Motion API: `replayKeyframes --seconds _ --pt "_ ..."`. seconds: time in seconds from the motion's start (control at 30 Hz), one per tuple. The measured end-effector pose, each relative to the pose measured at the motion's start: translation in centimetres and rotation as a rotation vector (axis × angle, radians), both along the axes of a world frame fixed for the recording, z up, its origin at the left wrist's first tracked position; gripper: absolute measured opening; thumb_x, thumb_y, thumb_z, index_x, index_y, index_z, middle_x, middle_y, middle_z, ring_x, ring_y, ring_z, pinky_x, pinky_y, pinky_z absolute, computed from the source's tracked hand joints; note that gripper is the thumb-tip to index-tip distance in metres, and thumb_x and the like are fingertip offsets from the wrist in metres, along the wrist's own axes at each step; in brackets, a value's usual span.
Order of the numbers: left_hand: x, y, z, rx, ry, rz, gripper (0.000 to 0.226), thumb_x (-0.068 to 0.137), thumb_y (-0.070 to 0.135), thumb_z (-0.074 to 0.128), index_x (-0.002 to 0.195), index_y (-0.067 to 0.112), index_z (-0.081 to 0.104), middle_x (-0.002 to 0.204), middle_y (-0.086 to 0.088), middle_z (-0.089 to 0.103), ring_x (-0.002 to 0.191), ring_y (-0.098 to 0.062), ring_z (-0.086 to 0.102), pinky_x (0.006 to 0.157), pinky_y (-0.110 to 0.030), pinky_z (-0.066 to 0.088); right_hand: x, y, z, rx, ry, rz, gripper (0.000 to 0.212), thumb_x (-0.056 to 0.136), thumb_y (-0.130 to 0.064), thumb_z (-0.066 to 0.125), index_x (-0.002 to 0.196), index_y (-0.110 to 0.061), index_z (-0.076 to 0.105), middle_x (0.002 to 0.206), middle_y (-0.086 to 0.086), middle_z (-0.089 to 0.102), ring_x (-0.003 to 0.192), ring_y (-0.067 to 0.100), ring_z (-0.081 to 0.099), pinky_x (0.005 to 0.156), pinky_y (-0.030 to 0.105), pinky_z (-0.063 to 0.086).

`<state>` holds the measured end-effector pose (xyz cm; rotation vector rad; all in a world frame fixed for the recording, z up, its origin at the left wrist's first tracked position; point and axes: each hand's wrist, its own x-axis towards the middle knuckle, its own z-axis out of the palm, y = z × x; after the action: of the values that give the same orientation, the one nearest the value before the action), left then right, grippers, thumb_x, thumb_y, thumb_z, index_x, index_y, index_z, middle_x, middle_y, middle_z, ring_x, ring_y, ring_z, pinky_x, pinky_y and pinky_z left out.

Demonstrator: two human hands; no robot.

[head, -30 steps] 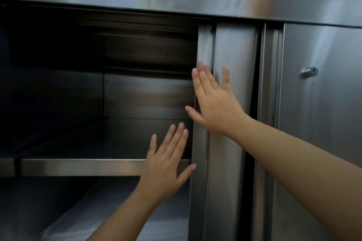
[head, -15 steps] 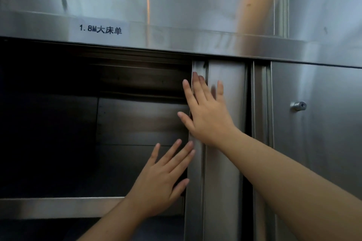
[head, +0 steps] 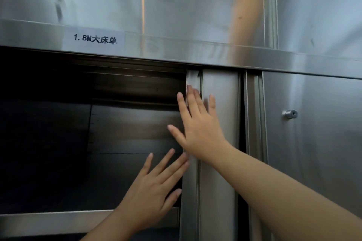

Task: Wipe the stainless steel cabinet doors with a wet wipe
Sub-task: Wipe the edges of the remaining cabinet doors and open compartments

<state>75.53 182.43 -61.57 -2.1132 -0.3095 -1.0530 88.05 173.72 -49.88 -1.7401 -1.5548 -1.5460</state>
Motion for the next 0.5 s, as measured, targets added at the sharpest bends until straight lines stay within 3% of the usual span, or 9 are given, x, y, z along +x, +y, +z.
replayKeyframes --seconds 0.1,0.2,0.3,0.43,0.5 --pt "-0.1 -0.1 -0.2 -0.012 0.015 0.027 0.057 0.089 0.043 0.037 0.142 0.02 0.035 0.151 0.004 0.027 0.136 -0.022 0.032 0.108 -0.045 0.012 0.1 -0.5 -0.5 -0.005 -0.039 -0.012 0.078 0.091 -0.058 0.017 0.147 -0.005 0.007 0.153 0.024 0.005 0.142 0.036 0.008 0.108 0.049 -0.015" --pt "-0.3 0.0 -0.3 -0.019 0.036 0.02 0.058 0.089 0.042 0.037 0.143 0.021 0.034 0.152 0.005 0.026 0.138 -0.02 0.026 0.109 -0.044 0.01 0.1 -0.5 1.8 -0.02 -0.009 -0.014 0.077 0.094 -0.057 0.021 0.148 -0.007 0.0 0.154 0.022 0.001 0.143 0.031 0.003 0.107 0.047 -0.021" --pt "-0.5 0.0 -0.2 -0.013 0.051 0.029 0.058 0.089 0.042 0.038 0.143 0.021 0.034 0.152 0.006 0.024 0.139 -0.018 0.022 0.11 -0.043 0.008 0.0 -0.2 3.6 -0.005 0.031 -0.024 0.077 0.093 -0.058 0.017 0.148 -0.009 -0.004 0.156 0.019 0.0 0.144 0.028 0.0 0.109 0.051 -0.017" --pt "-0.6 -0.4 -0.1 -0.015 0.044 0.036 0.057 0.088 0.042 0.038 0.142 0.021 0.037 0.151 0.005 0.028 0.138 -0.016 0.023 0.109 -0.044 0.009 0.1 -0.5 1.3 -0.043 0.014 -0.01 0.077 0.091 -0.058 0.011 0.148 -0.009 -0.004 0.155 0.02 -0.005 0.144 0.031 -0.003 0.108 0.051 -0.018" --pt "-0.5 -0.5 -0.5 -0.02 0.041 0.02 0.058 0.088 0.042 0.038 0.141 0.02 0.037 0.15 0.004 0.03 0.138 -0.016 0.023 0.109 -0.044 0.01 0.2 -0.8 -1.0 -0.05 -0.011 -0.004 0.077 0.09 -0.058 0.01 0.148 -0.007 0.006 0.154 0.022 0.002 0.143 0.033 0.005 0.109 0.053 -0.012"
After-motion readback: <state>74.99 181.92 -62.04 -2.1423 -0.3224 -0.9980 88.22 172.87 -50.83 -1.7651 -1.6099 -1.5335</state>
